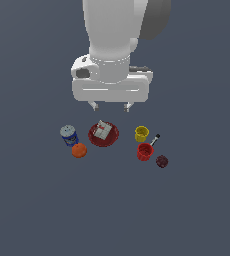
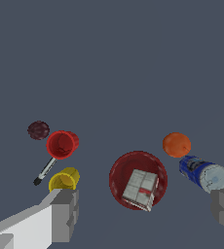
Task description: Pick up a designated object from a clutter of objects.
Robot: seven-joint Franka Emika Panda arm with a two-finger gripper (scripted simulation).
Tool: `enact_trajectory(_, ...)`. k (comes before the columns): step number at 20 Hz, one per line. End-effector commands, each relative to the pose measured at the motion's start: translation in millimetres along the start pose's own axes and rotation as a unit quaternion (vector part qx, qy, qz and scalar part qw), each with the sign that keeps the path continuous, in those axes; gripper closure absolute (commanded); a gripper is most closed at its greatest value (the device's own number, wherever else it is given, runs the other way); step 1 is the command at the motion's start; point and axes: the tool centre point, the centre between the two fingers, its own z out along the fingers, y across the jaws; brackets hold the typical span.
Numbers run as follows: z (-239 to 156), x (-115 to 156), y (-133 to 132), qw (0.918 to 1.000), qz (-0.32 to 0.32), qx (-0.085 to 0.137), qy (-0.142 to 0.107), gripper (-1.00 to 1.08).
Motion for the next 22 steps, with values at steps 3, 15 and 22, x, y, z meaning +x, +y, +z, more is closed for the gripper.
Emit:
enact_trajectory(3,-1,0,-1,1.0,-0.001,-0.001,0.001,-0.92)
enact_trajectory(15,-9,2,-6,0.9998,-0.013,-0.014,0.008,-0.92)
enact_trajectory(22,21,9,13,0.9999,0.007,-0.007,0.006,-0.92)
